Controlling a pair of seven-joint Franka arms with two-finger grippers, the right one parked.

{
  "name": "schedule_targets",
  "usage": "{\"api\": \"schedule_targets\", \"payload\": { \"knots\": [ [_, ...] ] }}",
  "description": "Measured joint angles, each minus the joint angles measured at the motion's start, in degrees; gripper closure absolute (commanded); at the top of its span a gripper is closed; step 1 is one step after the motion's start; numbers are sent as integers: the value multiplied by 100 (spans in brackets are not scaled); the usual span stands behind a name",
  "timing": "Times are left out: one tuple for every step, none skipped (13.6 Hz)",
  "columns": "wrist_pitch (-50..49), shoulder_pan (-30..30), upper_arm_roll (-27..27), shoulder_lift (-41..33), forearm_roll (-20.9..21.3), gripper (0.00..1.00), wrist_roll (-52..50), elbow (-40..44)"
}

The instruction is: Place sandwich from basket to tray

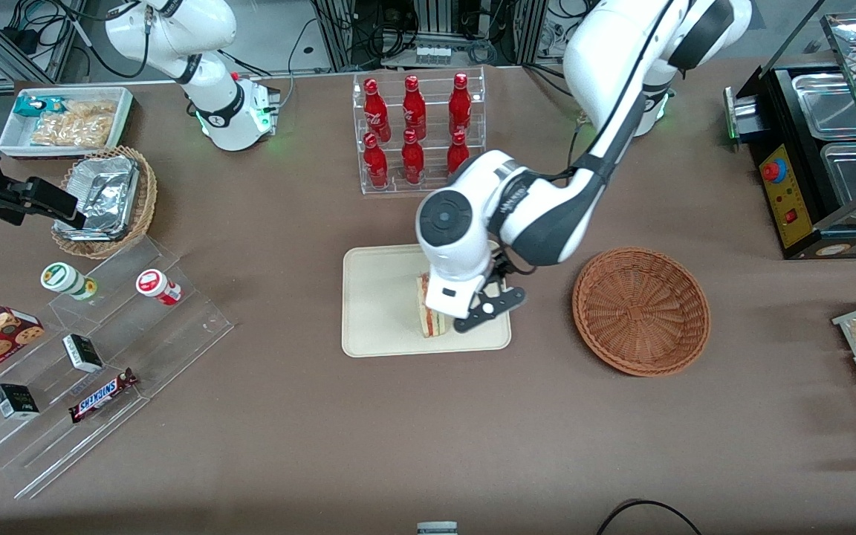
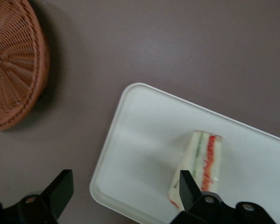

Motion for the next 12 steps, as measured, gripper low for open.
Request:
{"api": "schedule_targets", "payload": {
  "knots": [
    [0, 2, 127, -162, -103, 0, 183, -207],
    [0, -4, 278, -313, -266, 0, 366, -382],
    [0, -7, 445, -435, -446, 0, 588, -504],
    [0, -2, 596, -528, -582, 0, 798, -585],
    [-1, 3, 729, -609, -648, 0, 976, -659],
    [-2, 4, 850, -684, -674, 0, 1147, -745],
    [-3, 2, 969, -770, -684, 0, 1302, -851],
    [-3, 1, 1086, -867, -687, 0, 1415, -964],
    [-3, 3, 1197, -976, -692, 0, 1508, -1077],
    [-4, 18, 1275, -1083, -700, 0, 1576, -1166],
    [-12, 92, 1290, -1196, -706, 0, 1612, -1231],
    [-74, 327, 1147, -1329, -706, 0, 1696, -1283]
  ]
}}
